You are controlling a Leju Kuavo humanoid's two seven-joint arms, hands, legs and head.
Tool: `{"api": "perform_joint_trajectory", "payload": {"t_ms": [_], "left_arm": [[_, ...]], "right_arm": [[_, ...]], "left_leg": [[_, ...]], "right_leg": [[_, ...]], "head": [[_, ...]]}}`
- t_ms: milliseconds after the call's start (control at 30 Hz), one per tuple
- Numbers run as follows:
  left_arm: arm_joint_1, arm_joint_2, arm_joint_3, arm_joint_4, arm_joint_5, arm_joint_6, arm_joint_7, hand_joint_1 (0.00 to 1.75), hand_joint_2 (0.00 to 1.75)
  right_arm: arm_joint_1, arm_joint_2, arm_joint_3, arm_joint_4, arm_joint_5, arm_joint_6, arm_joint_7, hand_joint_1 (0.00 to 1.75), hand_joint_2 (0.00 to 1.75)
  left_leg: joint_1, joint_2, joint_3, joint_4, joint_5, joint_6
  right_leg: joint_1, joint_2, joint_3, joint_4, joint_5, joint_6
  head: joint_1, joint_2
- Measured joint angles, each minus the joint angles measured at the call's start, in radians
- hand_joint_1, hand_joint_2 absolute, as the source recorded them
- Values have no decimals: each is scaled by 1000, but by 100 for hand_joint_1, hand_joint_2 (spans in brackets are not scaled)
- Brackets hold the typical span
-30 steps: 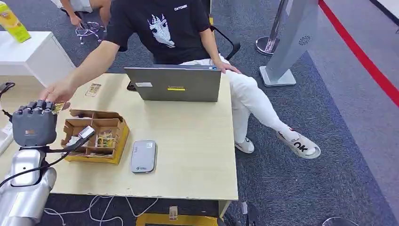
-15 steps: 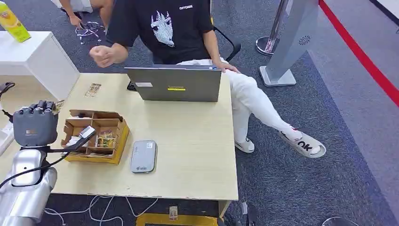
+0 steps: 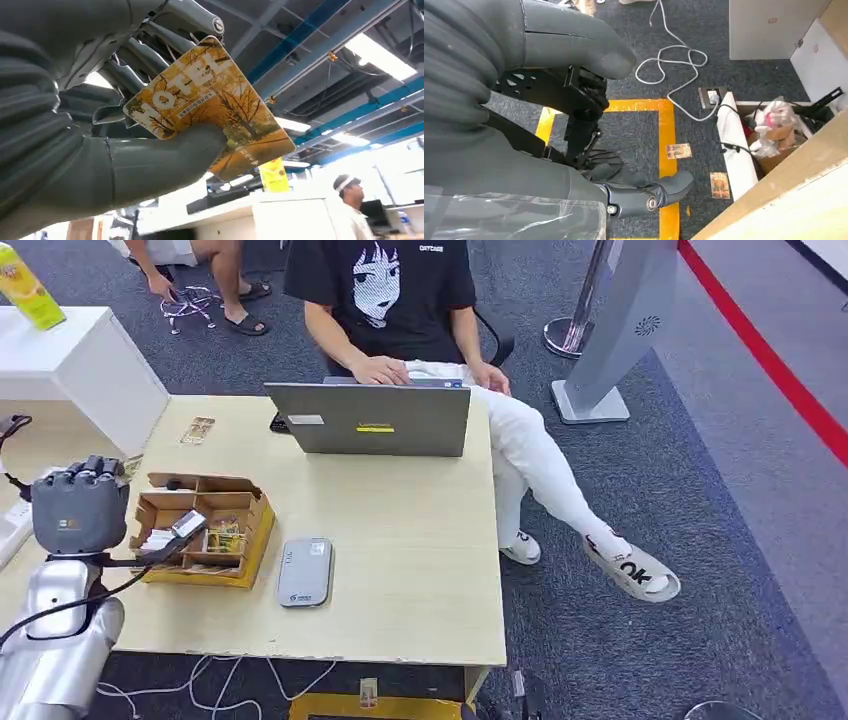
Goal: Pass the card to the sensor for recognition and then transmit it.
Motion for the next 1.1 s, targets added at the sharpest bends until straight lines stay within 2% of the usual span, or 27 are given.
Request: {"api": "perform_joint_trajectory", "payload": {"t_ms": [33, 67, 100, 133, 233, 267, 300, 433, 1100], "left_arm": [[14, -28, -18, -37, -20, -9, -50, 175, 175], [17, -52, -76, -83, -58, -39, -74, 175, 175], [15, -62, -157, -115, -73, -73, -38, 175, 175], [15, -64, -263, -141, -78, -83, 40, 175, 175], [15, -63, -412, -177, -78, -81, 213, 175, 175], [18, -64, -453, -190, -78, -78, 245, 175, 175], [22, -64, -477, -202, -78, -74, 235, 175, 175], [30, -70, -500, -231, -80, -69, 192, 175, 175], [40, -78, -512, -255, -81, -64, 180, 175, 175]], "right_arm": [[2, 0, 0, 0, -1, -5, -5, 0, 175], [5, 0, -2, 0, 0, -7, -9, 0, 175], [5, 0, -2, 0, 0, -6, -11, 0, 175], [3, 1, -2, 0, 2, -6, -13, 0, 175], [4, 1, -2, 0, 6, -6, -15, 0, 175], [7, 1, -3, 0, 8, -6, -15, 0, 175], [10, 1, -5, 1, 9, -6, -15, 0, 175], [13, 1, -8, 1, 14, -6, -15, 0, 175], [13, 1, -10, 1, 17, -8, -15, 0, 175]], "left_leg": [[-1, -1, 0, 0, 0, 0], [-1, -5, -1, 1, 1, 2], [0, -10, -3, 1, 1, 3], [-1, -10, -4, 1, 0, 3], [-2, -4, -4, 1, 0, 3], [-2, -1, -4, 1, 0, 3], [-2, 1, -4, 1, 0, 3], [-1, 0, -4, 0, 0, 3], [0, 0, -4, 0, 0, 3]], "right_leg": [[-1, -2, 0, -1, 0, 0], [-1, -4, 0, -1, -3, 4], [-1, -8, 2, -1, -4, 6], [-1, -9, 6, -1, -3, 5], [-1, -4, 5, -1, 1, 3], [-1, -1, 4, -1, 2, 3], [-1, 0, 3, -1, 2, 3], [-1, -1, 2, -1, 1, 3], [0, -1, 2, 0, 1, 3]], "head": [[-4, 0], [-7, 0], [-1, 0], [8, 0], [6, 0], [7, 0], [6, 0], [5, 0], [5, 0]]}}
